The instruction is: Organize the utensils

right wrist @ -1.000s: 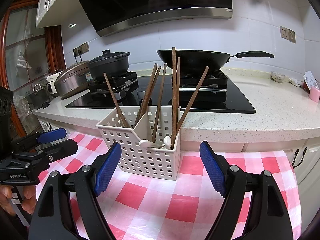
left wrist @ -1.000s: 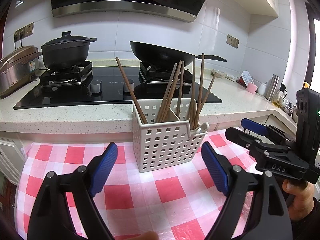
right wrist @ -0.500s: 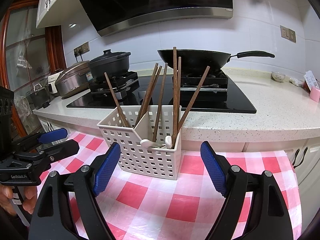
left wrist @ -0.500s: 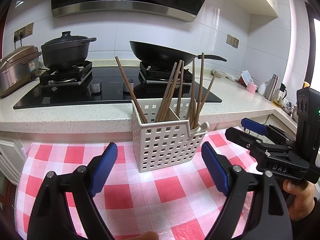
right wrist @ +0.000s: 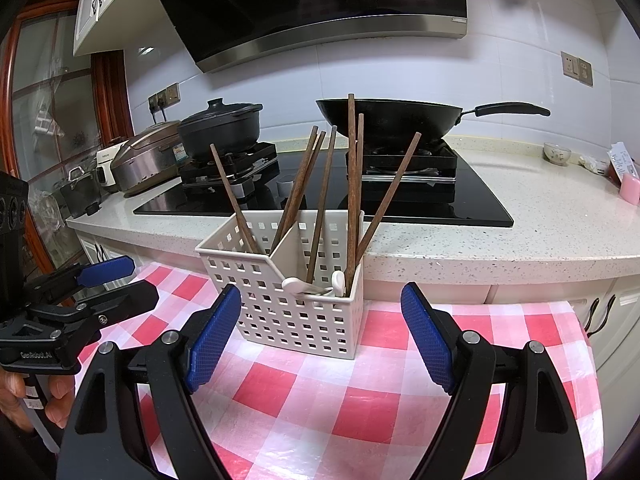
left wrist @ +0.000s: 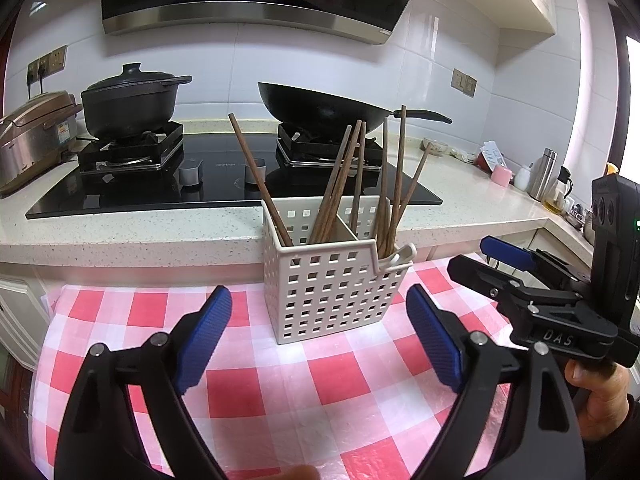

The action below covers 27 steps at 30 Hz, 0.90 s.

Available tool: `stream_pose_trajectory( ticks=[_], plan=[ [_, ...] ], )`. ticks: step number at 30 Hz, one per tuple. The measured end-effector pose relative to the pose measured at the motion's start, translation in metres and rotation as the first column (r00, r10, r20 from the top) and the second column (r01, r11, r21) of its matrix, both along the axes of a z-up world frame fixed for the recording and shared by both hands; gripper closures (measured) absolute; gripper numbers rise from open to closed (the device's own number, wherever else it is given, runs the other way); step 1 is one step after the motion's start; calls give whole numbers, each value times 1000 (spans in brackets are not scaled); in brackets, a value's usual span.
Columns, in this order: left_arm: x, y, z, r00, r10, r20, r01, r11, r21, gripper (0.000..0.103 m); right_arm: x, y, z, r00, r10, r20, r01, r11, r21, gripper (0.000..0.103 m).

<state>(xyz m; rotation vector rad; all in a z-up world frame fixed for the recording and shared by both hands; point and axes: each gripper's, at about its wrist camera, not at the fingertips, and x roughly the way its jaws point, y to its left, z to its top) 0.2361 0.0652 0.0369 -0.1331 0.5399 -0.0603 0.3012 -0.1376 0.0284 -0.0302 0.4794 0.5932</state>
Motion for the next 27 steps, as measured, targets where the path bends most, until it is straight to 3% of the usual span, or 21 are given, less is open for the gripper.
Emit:
stream_pose_trajectory(
  ticks=[10, 27],
  plan=[
    [-2, -3, 0, 1000, 6, 26, -7, 999, 41, 14, 0, -1, 0, 1000, 1, 0, -1, 1000, -1, 26],
    [-1, -3, -3, 1000, 18, 21, -19, 999, 41, 10, 0, -2, -2, 1000, -5, -3, 5, 1000, -5, 25]
  ],
)
